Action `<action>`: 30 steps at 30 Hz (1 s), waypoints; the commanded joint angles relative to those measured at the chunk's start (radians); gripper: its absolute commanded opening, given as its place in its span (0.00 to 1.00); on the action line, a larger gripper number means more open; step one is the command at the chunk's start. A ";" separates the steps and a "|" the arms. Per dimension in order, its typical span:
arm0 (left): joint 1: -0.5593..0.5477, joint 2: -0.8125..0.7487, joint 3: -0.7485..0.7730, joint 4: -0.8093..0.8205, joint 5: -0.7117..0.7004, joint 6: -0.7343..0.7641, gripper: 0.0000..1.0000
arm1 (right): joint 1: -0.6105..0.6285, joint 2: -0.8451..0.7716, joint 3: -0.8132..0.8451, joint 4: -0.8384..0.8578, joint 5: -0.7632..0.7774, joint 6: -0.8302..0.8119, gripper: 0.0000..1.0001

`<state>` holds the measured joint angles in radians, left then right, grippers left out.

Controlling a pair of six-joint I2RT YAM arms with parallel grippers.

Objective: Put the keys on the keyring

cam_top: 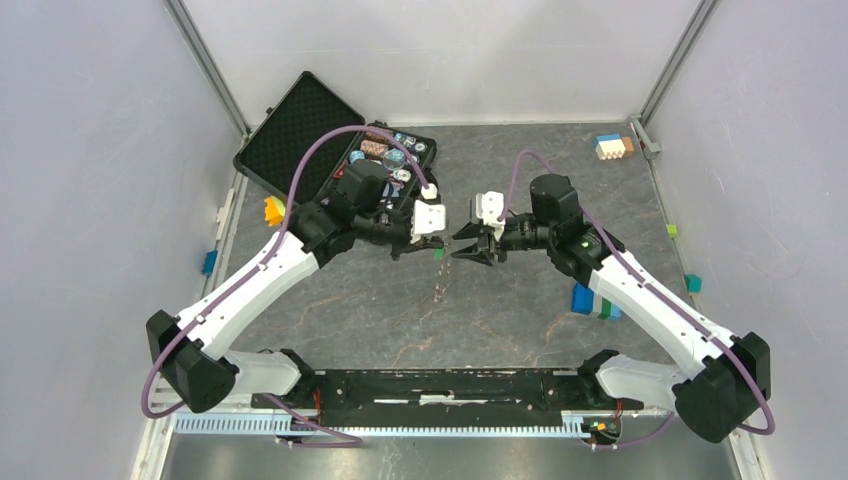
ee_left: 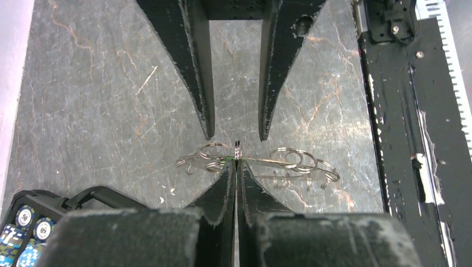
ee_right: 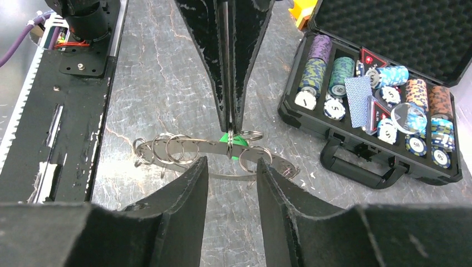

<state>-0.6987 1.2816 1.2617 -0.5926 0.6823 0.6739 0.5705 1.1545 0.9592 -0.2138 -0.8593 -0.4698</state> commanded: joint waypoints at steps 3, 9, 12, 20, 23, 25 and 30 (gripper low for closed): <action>-0.026 0.010 0.071 -0.073 -0.063 0.075 0.02 | 0.016 0.014 0.047 0.021 -0.031 0.007 0.41; -0.041 0.026 0.088 -0.089 -0.079 0.082 0.02 | 0.032 0.028 0.033 0.047 -0.051 0.029 0.36; -0.045 0.031 0.091 -0.089 -0.081 0.081 0.02 | 0.035 0.037 0.032 0.054 -0.066 0.039 0.33; -0.048 0.037 0.092 -0.090 -0.076 0.080 0.02 | 0.036 0.051 0.021 0.080 -0.083 0.057 0.02; -0.048 0.035 0.097 -0.090 -0.068 0.069 0.02 | 0.037 0.048 0.017 0.088 -0.066 0.057 0.00; -0.047 0.032 0.102 -0.089 -0.059 0.061 0.02 | 0.037 0.034 0.012 0.099 -0.049 0.051 0.00; -0.043 0.014 0.088 -0.053 -0.047 0.035 0.20 | 0.035 0.007 0.016 0.117 -0.047 0.062 0.00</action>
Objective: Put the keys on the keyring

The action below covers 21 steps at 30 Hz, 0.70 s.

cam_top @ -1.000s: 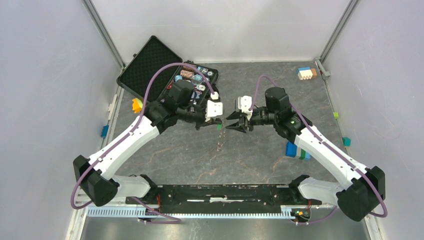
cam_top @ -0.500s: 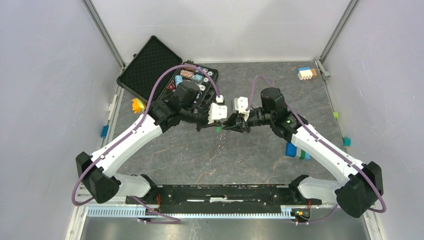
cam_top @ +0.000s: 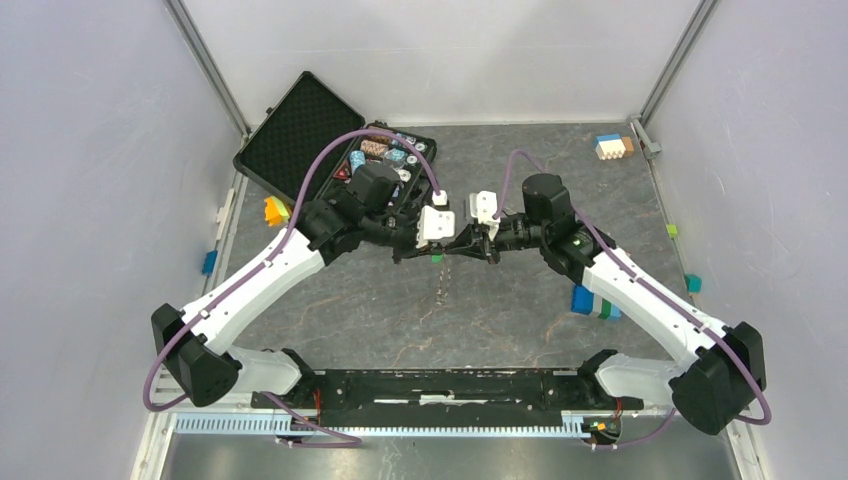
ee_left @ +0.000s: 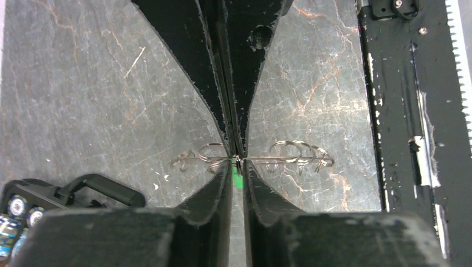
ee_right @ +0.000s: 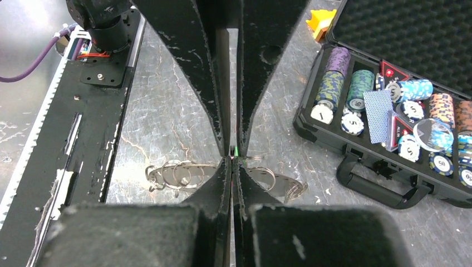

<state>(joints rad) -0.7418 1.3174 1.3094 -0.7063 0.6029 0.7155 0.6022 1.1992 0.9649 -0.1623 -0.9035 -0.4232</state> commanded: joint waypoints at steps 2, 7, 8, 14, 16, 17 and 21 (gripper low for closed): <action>0.010 -0.033 0.037 0.060 0.046 -0.006 0.34 | 0.001 -0.047 0.005 0.069 -0.006 0.020 0.00; 0.065 -0.076 -0.011 0.093 0.112 -0.010 0.52 | -0.011 -0.072 -0.013 0.094 -0.027 0.035 0.00; 0.078 -0.084 -0.023 0.105 0.122 -0.014 0.53 | -0.014 -0.076 -0.016 0.100 -0.030 0.039 0.00; 0.121 -0.119 -0.102 0.165 0.195 -0.023 0.54 | -0.038 -0.090 -0.027 0.154 -0.071 0.098 0.00; 0.122 -0.121 -0.129 0.183 0.222 -0.024 0.54 | -0.046 -0.091 -0.028 0.179 -0.086 0.118 0.00; 0.122 -0.122 -0.146 0.203 0.235 -0.036 0.53 | -0.050 -0.091 -0.030 0.191 -0.091 0.129 0.00; 0.121 -0.120 -0.215 0.301 0.267 -0.117 0.52 | -0.061 -0.091 -0.025 0.205 -0.095 0.145 0.00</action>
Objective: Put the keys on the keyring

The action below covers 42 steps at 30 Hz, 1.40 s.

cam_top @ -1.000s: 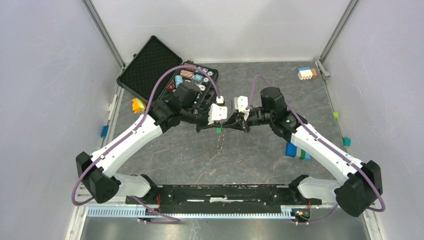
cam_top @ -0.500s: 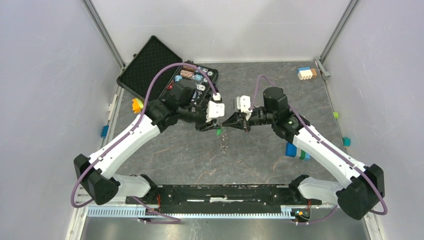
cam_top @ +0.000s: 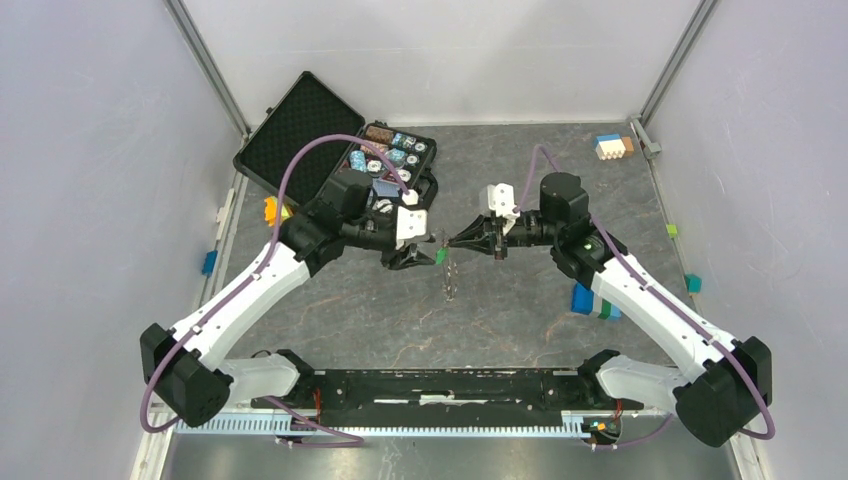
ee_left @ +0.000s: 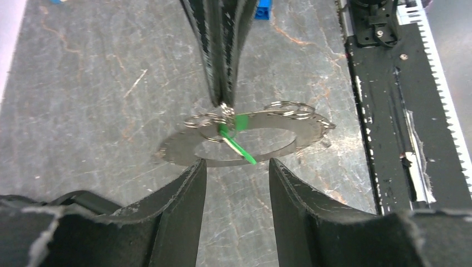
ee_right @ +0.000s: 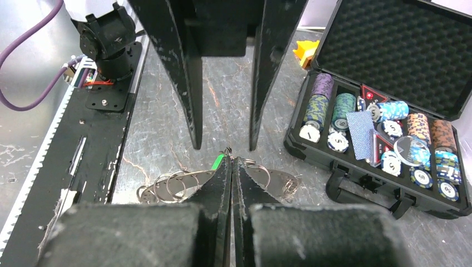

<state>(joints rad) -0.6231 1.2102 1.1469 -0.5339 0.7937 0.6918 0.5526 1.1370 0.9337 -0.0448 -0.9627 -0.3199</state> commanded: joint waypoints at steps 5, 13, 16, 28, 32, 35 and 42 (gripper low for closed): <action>0.003 -0.020 -0.127 0.290 0.049 -0.183 0.47 | -0.016 -0.020 0.005 0.097 -0.040 0.053 0.00; 0.000 0.027 -0.137 0.391 0.099 -0.239 0.32 | -0.023 -0.006 -0.002 0.114 -0.044 0.067 0.00; 0.000 0.039 -0.141 0.407 0.118 -0.246 0.24 | -0.025 -0.005 -0.001 0.113 -0.042 0.067 0.00; -0.006 0.037 -0.186 0.488 0.152 -0.361 0.02 | -0.025 -0.008 0.002 0.122 -0.042 0.063 0.00; -0.007 0.044 -0.228 0.677 0.177 -0.535 0.02 | -0.027 -0.012 -0.022 0.148 -0.038 0.061 0.00; -0.006 0.056 -0.261 0.794 0.200 -0.631 0.02 | -0.027 -0.013 -0.034 0.164 -0.036 0.067 0.00; -0.006 0.069 -0.261 0.799 0.214 -0.641 0.03 | -0.027 -0.009 -0.055 0.189 -0.040 0.079 0.00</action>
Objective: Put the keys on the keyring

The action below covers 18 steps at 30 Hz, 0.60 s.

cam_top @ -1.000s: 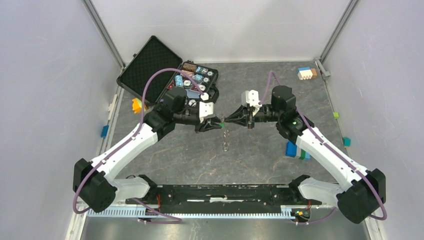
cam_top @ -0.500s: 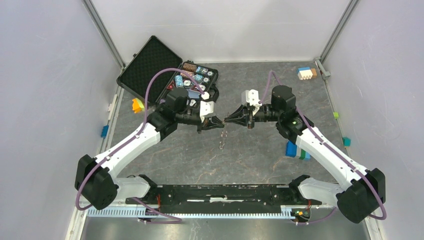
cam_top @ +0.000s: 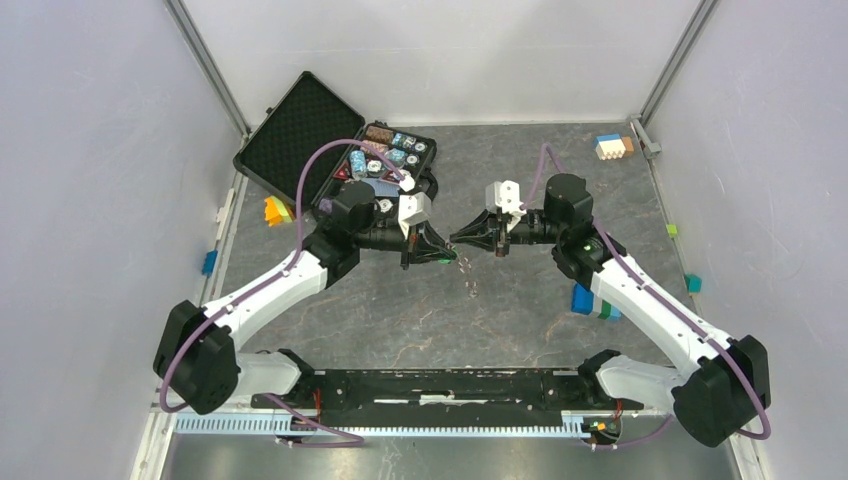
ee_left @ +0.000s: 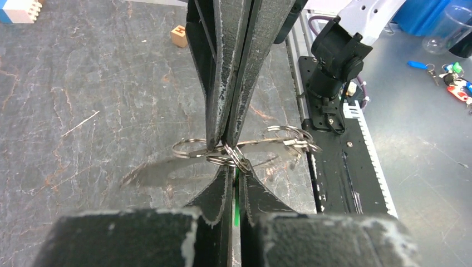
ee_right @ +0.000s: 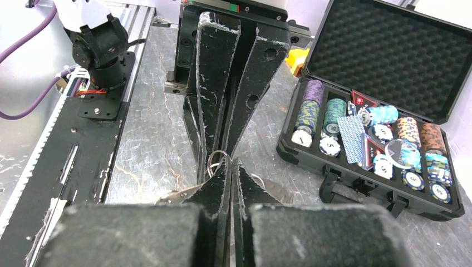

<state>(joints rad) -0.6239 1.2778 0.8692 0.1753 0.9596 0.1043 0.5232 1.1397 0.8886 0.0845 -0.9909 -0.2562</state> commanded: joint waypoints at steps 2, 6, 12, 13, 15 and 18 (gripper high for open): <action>-0.007 0.010 0.027 0.063 0.046 -0.036 0.03 | 0.003 -0.011 -0.015 0.073 -0.018 0.027 0.00; -0.008 0.010 0.030 0.044 0.027 -0.009 0.08 | 0.002 -0.007 -0.021 0.086 -0.023 0.036 0.00; -0.005 -0.045 0.076 -0.142 -0.036 0.165 0.34 | 0.002 -0.020 -0.017 0.044 -0.014 0.001 0.00; -0.005 -0.056 0.087 -0.193 -0.055 0.204 0.36 | 0.001 -0.022 -0.016 0.040 -0.014 -0.003 0.00; -0.004 -0.074 0.110 -0.273 -0.087 0.278 0.41 | -0.002 -0.027 -0.017 0.037 -0.013 -0.006 0.00; -0.001 -0.088 0.156 -0.374 -0.122 0.359 0.46 | -0.002 -0.030 -0.017 0.039 -0.015 -0.002 0.00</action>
<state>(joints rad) -0.6247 1.2434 0.9348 -0.0486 0.8944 0.2863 0.5217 1.1393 0.8688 0.1005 -0.9943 -0.2493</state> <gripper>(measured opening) 0.437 0.004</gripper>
